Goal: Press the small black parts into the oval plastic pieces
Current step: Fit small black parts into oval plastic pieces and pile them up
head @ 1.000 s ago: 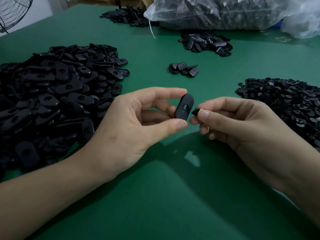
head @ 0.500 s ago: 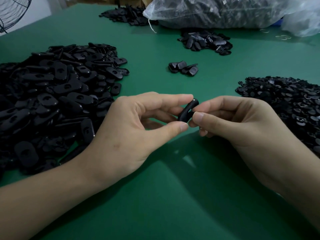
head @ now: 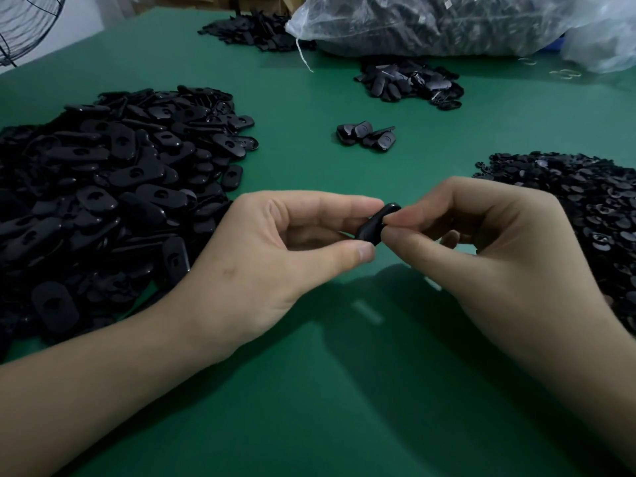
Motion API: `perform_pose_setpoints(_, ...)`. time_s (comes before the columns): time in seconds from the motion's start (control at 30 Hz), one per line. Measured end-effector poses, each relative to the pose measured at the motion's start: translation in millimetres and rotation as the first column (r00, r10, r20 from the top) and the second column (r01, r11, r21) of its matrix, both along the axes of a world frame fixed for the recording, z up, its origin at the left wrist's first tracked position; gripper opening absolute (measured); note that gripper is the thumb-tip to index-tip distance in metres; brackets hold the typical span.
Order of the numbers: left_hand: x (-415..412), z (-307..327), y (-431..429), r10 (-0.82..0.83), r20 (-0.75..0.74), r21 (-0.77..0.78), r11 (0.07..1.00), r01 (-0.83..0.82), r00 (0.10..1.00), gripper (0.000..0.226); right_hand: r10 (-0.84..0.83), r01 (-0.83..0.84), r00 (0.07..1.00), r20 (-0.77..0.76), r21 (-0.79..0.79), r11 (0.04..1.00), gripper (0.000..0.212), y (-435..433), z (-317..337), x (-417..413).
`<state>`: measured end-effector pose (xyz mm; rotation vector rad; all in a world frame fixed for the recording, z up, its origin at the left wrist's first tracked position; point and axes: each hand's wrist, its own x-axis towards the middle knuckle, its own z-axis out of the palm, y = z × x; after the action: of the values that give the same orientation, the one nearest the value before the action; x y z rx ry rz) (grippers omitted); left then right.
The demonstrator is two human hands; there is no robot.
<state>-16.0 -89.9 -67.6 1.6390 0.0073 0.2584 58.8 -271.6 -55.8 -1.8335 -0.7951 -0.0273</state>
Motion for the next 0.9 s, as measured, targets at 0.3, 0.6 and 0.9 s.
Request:
perform_pose_setpoints(0.3, 3.0, 4.4, 2.4, -0.025, -0.096, -0.205, 0.979, 0.004, 0.995, 0.032, -0.055, 0.136, 0.891, 0.451, -0.148, 0.980, 0.006, -0.4, 2.3, -3.2)
perform_pose_setpoints(0.6, 4.6, 4.7, 3.7, 0.029, -0.154, -0.239, 0.969, -0.066, 0.988, 0.044, 0.002, 0.110, 0.887, 0.462, -0.216, 0.970, 0.016, -0.4, 0.9, -4.2)
perform_pose_setpoints(0.9, 4.1, 2.8, -5.1, 0.109, 0.041, -0.087, 0.991, -0.105, 0.993, 0.018, 0.062, -0.045, 0.987, -0.151, 0.114, 0.992, 0.019, 1.4, 3.2, -5.6)
